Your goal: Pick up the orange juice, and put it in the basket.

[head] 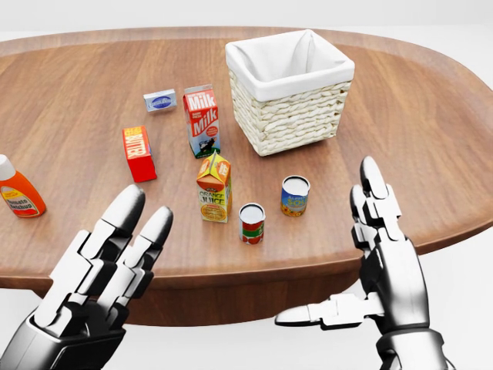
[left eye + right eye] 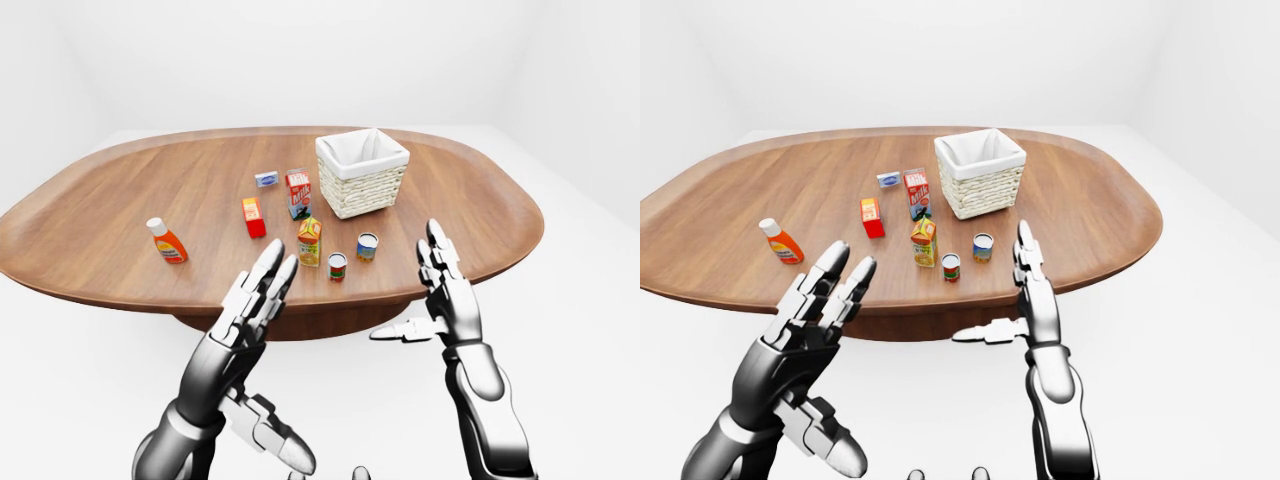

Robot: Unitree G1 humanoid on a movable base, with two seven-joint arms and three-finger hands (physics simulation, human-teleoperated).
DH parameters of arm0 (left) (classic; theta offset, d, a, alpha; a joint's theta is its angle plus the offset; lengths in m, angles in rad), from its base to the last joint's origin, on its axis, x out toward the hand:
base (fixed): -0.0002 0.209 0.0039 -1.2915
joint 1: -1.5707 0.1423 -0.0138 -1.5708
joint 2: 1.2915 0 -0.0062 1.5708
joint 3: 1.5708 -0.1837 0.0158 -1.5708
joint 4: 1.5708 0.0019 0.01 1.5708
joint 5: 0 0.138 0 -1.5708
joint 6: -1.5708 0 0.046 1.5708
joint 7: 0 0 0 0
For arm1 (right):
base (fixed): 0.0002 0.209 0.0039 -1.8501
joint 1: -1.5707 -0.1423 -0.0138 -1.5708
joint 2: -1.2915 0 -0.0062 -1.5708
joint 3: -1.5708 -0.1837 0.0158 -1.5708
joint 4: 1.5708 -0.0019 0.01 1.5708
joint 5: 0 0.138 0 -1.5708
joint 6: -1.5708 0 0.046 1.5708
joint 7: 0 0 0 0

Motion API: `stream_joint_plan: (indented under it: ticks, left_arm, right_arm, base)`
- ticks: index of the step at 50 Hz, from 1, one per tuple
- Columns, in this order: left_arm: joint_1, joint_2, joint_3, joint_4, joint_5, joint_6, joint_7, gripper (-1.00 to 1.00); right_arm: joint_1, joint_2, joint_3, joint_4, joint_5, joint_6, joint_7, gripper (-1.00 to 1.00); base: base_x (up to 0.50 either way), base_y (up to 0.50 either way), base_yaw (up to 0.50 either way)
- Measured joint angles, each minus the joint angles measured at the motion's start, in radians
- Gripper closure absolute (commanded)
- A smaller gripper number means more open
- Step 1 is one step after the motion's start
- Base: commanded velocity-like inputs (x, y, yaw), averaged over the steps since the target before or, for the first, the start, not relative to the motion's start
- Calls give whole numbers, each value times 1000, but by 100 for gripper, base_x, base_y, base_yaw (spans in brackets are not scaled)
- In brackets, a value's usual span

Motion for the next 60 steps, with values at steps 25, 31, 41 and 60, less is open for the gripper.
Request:
stream_joint_plan:
  ticks: [25, 31, 41, 60]
  left_arm:
    - [-6, -8, 34, -37, -26, 0, -2, -100]
    - [-21, -16, 62, -36, -36, 0, -3, -100]
    - [-33, -27, 85, -35, -42, 0, -8, -100]
    - [-58, -37, 119, -17, -52, 0, 2, -100]
  right_arm:
    - [-15, -1, -14, -42, 15, 0, -6, -100]
    - [-13, -1, -16, -48, 18, 0, -6, -100]
    - [-12, -2, -16, -75, 20, 0, 0, -100]
    - [-30, -3, -37, -101, 52, 0, -5, -100]
  base:
    - [3, -10, 0]
    - [0, 0, 0]
    - [0, 0, 0]
    - [41, -18, 0]
